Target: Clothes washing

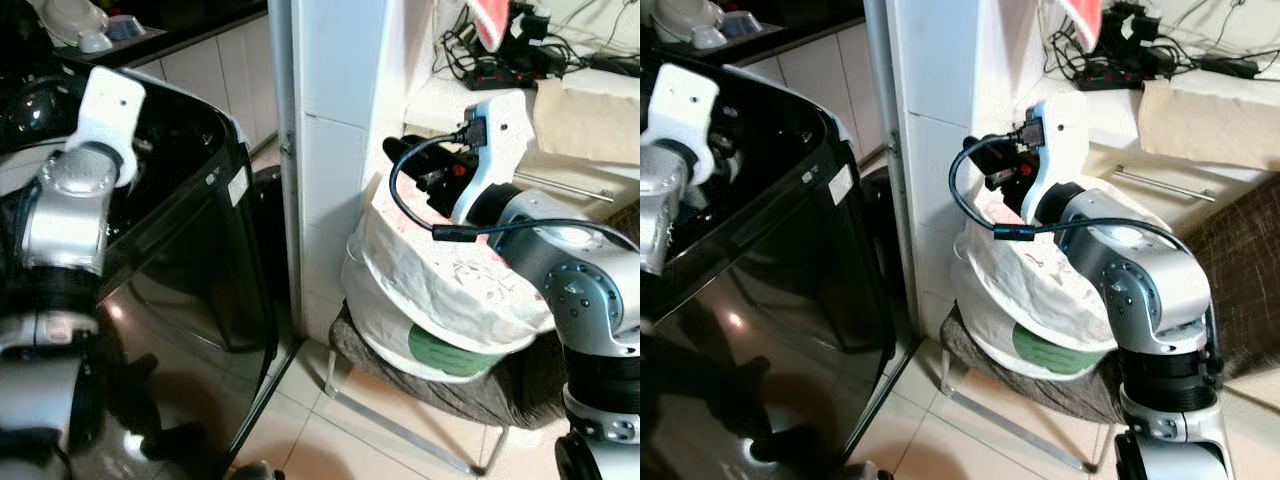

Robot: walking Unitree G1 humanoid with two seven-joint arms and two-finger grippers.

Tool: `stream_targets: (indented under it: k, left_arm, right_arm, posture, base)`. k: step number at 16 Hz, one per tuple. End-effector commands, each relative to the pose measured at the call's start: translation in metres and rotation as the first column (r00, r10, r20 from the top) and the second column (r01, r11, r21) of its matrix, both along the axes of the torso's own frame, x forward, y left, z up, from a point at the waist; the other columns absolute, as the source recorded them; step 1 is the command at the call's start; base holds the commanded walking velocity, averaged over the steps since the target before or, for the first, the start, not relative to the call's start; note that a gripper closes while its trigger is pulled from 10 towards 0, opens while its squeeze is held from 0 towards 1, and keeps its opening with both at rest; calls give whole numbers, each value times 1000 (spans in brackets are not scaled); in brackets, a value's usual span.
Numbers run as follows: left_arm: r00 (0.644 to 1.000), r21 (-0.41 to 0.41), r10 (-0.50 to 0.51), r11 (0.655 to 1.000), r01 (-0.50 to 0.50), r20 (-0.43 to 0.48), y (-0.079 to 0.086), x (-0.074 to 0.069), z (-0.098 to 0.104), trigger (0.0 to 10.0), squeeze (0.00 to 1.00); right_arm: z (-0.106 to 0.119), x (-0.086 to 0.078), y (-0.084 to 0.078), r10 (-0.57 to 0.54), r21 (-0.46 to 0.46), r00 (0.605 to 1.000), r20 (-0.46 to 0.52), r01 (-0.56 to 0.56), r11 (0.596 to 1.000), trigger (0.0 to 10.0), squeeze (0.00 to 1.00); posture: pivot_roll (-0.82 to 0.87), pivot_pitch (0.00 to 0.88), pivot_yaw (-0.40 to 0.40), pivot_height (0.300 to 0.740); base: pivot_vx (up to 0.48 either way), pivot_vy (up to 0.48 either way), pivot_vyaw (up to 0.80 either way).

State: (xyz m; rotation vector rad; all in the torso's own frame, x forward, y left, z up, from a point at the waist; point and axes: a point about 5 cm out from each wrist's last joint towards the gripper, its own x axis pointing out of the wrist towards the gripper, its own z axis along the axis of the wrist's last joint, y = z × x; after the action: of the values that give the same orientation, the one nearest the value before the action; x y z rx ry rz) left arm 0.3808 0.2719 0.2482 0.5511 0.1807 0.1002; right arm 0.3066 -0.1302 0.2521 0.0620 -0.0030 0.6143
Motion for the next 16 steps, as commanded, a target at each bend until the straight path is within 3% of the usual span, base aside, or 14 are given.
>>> stream_targets:
  k: [1, 2, 5, 7, 9, 10, 12, 15, 16]
  left_arm:
    - [998, 38, 34, 999, -32, -57, 10, 0, -2, 10000, 0]
    - [994, 121, 74, 991, -63, -85, 20, 2, 0, 10000, 0]
    - [961, 226, 71, 974, -9, -267, 32, 2, -15, 10000, 0]
    - [940, 274, 91, 962, 3, -330, 39, 0, -20, 10000, 0]
    - [898, 393, 145, 919, 33, -415, 51, -5, -23, 10000, 0]
    - [880, 478, 190, 877, 47, -436, 58, -8, -20, 10000, 0]
    - [877, 627, 290, 779, 16, -382, 71, -11, -6, 10000, 0]
    - [867, 694, 333, 719, 21, -371, 77, -13, 1, 10000, 0]
    - [852, 739, 364, 673, 38, -375, 81, -15, 2, 10000, 0]
  right_arm:
    - [2, -2, 1, 11, -26, 1000, 6, -11, 1000, 10000, 0]
    - [2, -3, 2, 23, -32, 1000, 2, -23, 999, 10000, 0]
    - [-3, -11, 7, 82, -54, 996, -19, -83, 995, 10000, 0]
    - [-4, -13, 7, 89, -60, 996, -24, -90, 994, 10000, 0]
    - [-4, -15, 5, 87, -67, 996, -29, -89, 994, 10000, 0]
    - [-4, -15, 4, 85, -71, 996, -31, -87, 994, 10000, 0]
    - [-4, -14, 3, 81, -77, 996, -30, -84, 993, 10000, 0]
    - [-4, -12, 4, 84, -82, 996, -28, -86, 993, 10000, 0]
    - [-4, -12, 4, 85, -85, 996, -28, -87, 993, 10000, 0]
  posture:
    - [-28, 0, 37, 740]
    - [-26, 0, 38, 740]
    - [-38, 0, 45, 740]
    - [-42, 0, 46, 740]
    - [-48, 0, 47, 740]
    - [-47, 0, 46, 740]
    - [-43, 0, 41, 740]
    - [-38, 0, 35, 740]
    - [-38, 0, 35, 740]
  base:
    - [0, 0, 0]
    - [0, 0, 0]
    - [0, 0, 0]
    - [0, 0, 0]
    - [0, 0, 0]
    - [0, 0, 0]
    - [0, 0, 0]
    - [0, 0, 0]
    - [0, 0, 0]
